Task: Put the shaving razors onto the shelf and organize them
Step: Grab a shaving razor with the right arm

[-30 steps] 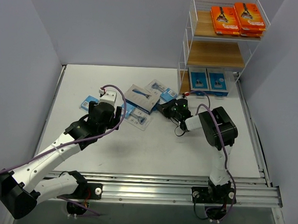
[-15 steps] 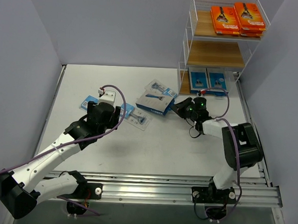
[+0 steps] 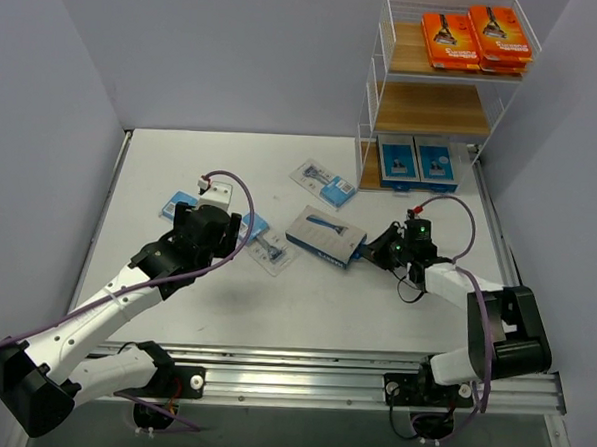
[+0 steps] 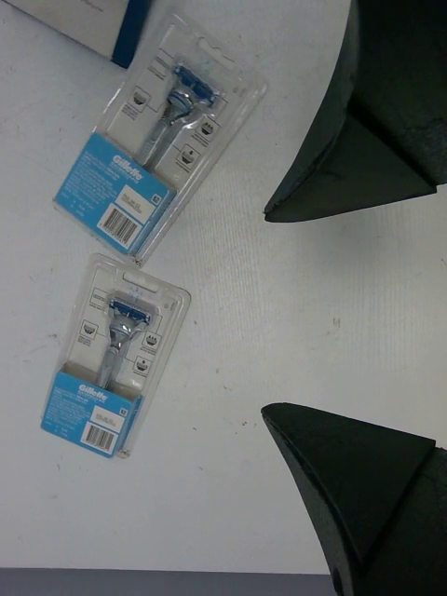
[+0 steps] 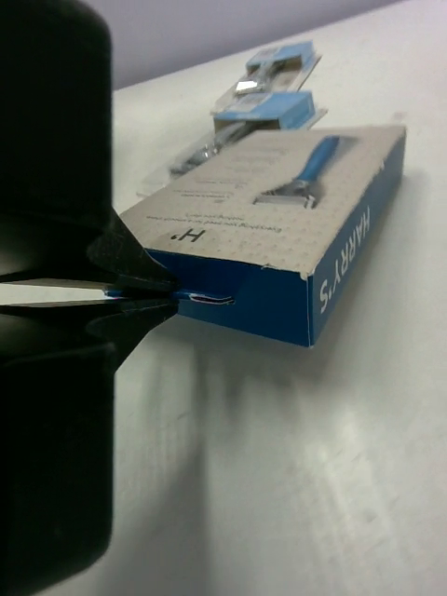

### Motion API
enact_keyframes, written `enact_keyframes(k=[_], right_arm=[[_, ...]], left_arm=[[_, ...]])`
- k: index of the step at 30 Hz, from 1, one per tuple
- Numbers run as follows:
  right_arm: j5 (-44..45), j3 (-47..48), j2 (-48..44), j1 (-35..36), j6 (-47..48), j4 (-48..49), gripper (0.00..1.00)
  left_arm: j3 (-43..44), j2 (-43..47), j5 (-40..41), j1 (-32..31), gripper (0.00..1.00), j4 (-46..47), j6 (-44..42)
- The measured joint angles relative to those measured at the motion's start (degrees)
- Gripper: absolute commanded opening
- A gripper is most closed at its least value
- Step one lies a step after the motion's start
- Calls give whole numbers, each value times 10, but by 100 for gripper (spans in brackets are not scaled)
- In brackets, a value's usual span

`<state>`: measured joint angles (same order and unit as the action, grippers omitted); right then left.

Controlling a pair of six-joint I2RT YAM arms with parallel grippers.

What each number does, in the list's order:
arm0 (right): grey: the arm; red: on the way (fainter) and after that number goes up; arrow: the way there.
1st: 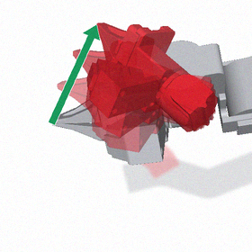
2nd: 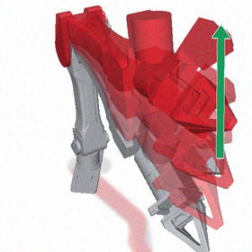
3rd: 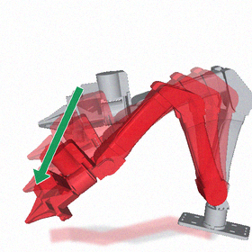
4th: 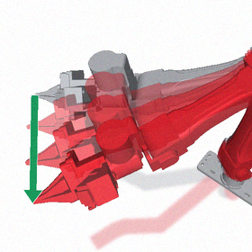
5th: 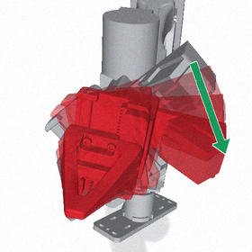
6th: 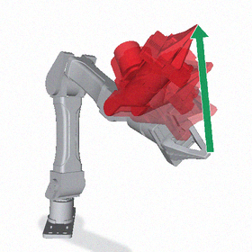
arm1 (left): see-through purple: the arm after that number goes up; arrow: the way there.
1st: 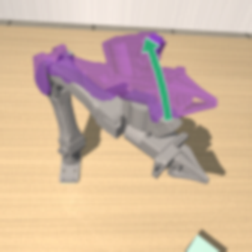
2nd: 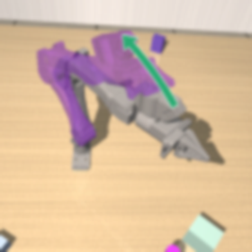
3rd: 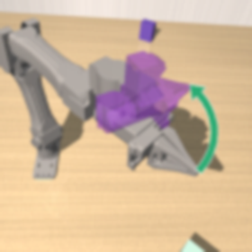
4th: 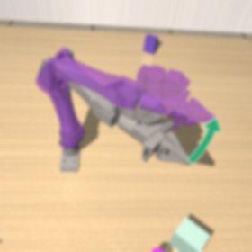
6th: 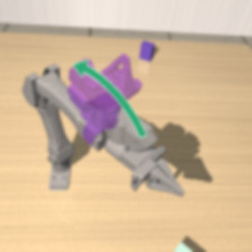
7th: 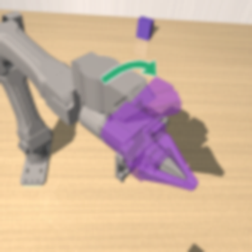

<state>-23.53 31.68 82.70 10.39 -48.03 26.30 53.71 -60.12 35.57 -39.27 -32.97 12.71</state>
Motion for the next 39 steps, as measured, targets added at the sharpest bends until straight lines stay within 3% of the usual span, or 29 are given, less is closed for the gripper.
enact_keyframes(k=[3,6,7,16,22,39], right_arm=[[0,-24,-26,-10,12,-40,18],[-12,-48,-50,-34,22,-50,27],[-17,-56,-56,-45,23,-49,37],[-44,-73,-66,-86,38,-38,64],[-53,-73,-69,-90,63,-42,71],[-129,-52,35,-87,61,51,69]], left_arm=[[0,0,2,0,88,0,-2],[0,0,2,0,90,1,-5],[0,-1,1,0,90,1,-6],[-7,-4,-32,0,92,30,-26],[-19,3,-56,0,92,43,-36],[-21,-14,-78,0,91,74,-44]])
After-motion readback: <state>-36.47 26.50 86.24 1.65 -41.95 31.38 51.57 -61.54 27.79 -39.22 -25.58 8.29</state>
